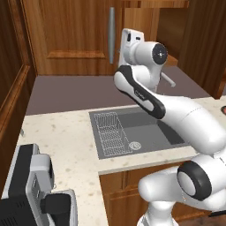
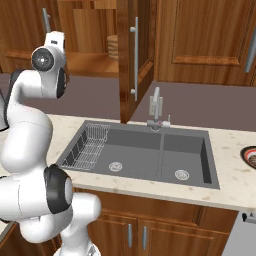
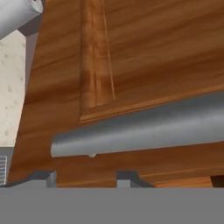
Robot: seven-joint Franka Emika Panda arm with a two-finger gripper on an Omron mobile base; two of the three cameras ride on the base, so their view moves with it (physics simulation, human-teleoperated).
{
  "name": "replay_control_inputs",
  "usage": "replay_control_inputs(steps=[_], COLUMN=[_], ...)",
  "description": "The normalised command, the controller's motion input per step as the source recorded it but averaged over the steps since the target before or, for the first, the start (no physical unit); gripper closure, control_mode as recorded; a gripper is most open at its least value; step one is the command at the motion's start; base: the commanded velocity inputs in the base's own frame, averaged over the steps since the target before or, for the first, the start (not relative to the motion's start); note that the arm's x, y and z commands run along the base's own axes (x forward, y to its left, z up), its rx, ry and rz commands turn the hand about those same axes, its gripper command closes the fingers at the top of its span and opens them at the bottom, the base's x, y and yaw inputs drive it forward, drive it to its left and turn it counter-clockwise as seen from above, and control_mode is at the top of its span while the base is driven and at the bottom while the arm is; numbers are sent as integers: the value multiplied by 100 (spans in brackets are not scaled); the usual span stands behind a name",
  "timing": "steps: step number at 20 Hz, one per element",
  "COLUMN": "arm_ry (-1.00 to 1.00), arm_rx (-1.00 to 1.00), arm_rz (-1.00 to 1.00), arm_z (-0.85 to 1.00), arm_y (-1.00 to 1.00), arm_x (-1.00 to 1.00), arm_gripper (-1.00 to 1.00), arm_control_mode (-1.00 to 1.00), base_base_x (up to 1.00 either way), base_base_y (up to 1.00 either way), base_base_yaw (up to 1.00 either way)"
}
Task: Pick the avocado and bread from the counter and place them on the plate. Then pick the jam from the cabinet and place it next to the plate. Lastly close the cabinet door.
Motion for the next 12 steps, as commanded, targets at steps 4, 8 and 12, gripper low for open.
replay_control_inputs(steps=[4,8,12], arm_ry=[0,0,0], arm_rx=[0,0,0], arm_rz=[-4,-5,-5], arm_z=[3,3,9], arm_y=[0,0,0], arm_x=[58,53,47], arm_gripper=[-100,-100,-100], arm_control_mode=[-100,-100,-100], base_base_x=[0,0,0], base_base_y=[0,0,0], base_base_yaw=[0,0,0])
